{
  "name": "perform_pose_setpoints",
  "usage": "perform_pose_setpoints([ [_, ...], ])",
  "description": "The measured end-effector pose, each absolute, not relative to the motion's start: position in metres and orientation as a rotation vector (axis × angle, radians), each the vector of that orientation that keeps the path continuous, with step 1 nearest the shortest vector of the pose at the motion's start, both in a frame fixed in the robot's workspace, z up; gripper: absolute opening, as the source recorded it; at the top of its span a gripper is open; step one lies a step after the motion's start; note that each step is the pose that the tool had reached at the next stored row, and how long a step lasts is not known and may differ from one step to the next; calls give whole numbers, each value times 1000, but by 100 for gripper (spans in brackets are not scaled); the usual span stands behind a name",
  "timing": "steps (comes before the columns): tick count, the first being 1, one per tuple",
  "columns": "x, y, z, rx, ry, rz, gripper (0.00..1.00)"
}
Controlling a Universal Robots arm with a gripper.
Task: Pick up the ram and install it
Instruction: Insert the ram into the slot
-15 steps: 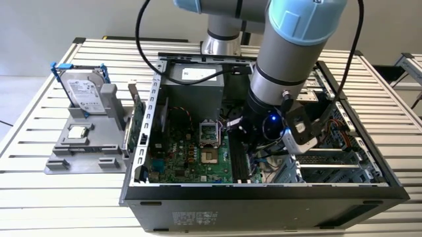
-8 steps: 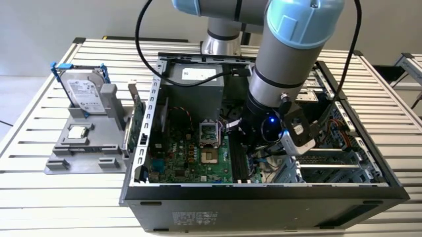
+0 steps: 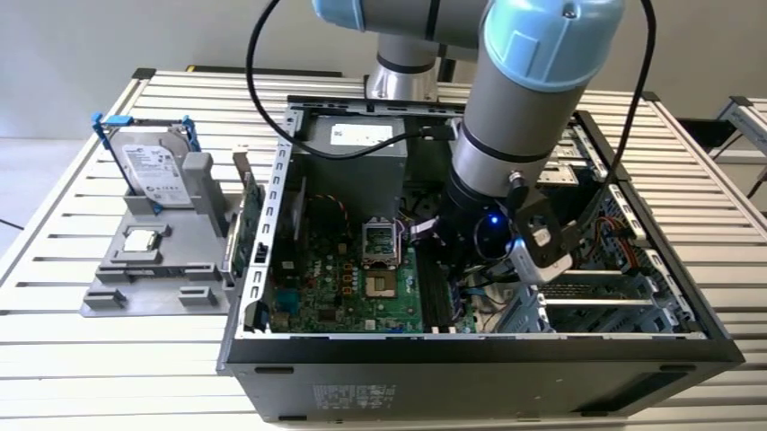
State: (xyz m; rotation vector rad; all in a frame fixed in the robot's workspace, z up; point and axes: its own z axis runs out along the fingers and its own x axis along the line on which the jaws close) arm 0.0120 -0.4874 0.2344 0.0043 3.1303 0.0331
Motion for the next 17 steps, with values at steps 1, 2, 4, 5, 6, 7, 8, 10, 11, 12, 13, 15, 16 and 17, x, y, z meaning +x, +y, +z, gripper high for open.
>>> perform_pose_setpoints([
  [1, 12, -487, 233, 4, 3130, 33, 0],
  [2, 12, -487, 232, 4, 3130, 33, 0],
  [4, 12, -487, 230, 4, 3130, 33, 0],
  [5, 12, -487, 229, 4, 3130, 33, 0],
  [6, 12, -487, 228, 4, 3130, 33, 0],
  [7, 12, -487, 228, 4, 3130, 33, 0],
  [8, 12, -487, 227, 4, 3130, 33, 0],
  [10, 11, -487, 226, 4, 3130, 33, 0],
  [11, 11, -486, 225, 4, 3130, 33, 0],
  [12, 11, -486, 225, 4, 3130, 33, 0],
  [13, 11, -486, 224, 4, 3130, 33, 0],
  [15, 11, -485, 224, 4, 3130, 33, 0],
  [16, 11, -484, 223, 4, 3130, 33, 0],
  [17, 11, -483, 223, 4, 3130, 33, 0],
])
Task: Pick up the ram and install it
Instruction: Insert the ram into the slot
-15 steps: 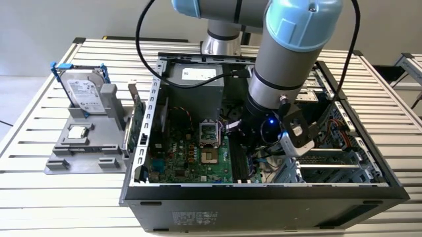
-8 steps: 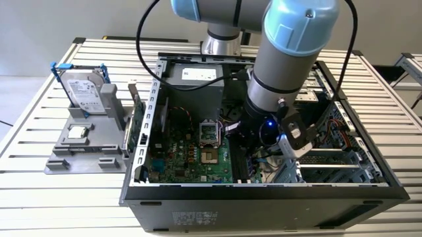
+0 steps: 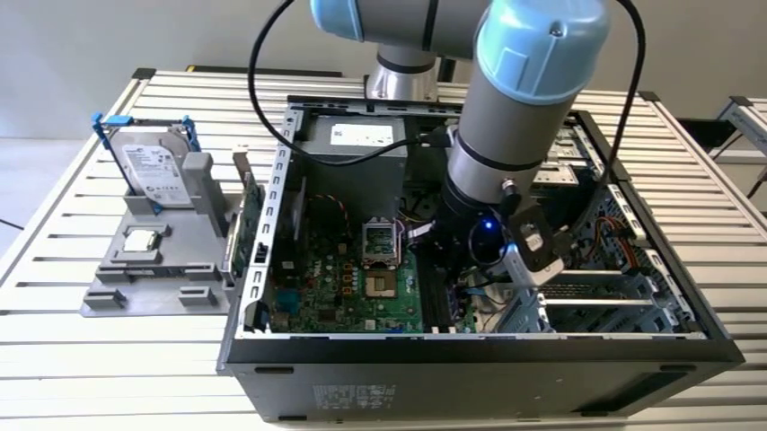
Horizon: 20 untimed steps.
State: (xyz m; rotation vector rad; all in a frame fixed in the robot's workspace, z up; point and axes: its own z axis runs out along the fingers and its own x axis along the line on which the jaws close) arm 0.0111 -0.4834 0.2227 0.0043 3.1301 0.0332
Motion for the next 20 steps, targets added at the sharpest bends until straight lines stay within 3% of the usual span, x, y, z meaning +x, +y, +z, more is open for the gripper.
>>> perform_pose_setpoints([
  [20, 13, -482, 217, 6, 3130, 33, 0],
])
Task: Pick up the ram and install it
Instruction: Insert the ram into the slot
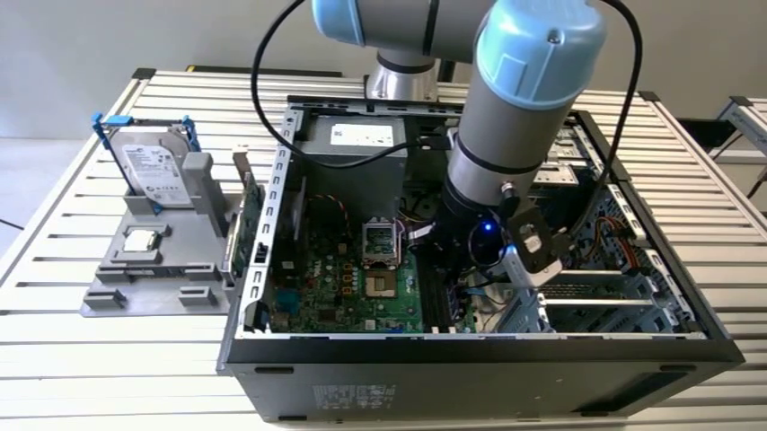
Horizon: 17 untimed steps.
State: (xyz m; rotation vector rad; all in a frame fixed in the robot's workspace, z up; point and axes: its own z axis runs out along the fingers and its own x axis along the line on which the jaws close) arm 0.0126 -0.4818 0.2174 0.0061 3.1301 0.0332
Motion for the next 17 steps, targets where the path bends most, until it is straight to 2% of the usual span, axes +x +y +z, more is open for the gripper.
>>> perform_pose_setpoints([
  [17, 13, -481, 216, 7, 3130, 36, 0],
])
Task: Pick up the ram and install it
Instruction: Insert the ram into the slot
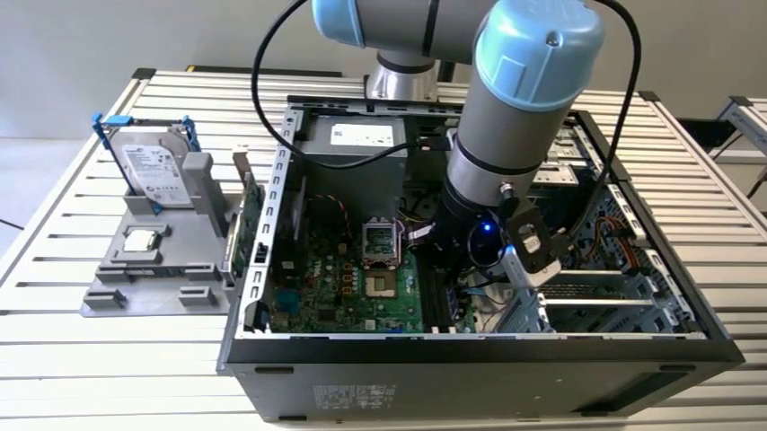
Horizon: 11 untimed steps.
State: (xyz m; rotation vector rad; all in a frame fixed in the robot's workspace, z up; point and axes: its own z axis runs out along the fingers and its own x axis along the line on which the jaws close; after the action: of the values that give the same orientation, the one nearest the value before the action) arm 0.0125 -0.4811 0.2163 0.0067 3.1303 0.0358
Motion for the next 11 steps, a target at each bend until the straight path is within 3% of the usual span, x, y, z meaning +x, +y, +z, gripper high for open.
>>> perform_pose_setpoints([
  [11, 11, -481, 216, 28, 3130, 36, 0],
])
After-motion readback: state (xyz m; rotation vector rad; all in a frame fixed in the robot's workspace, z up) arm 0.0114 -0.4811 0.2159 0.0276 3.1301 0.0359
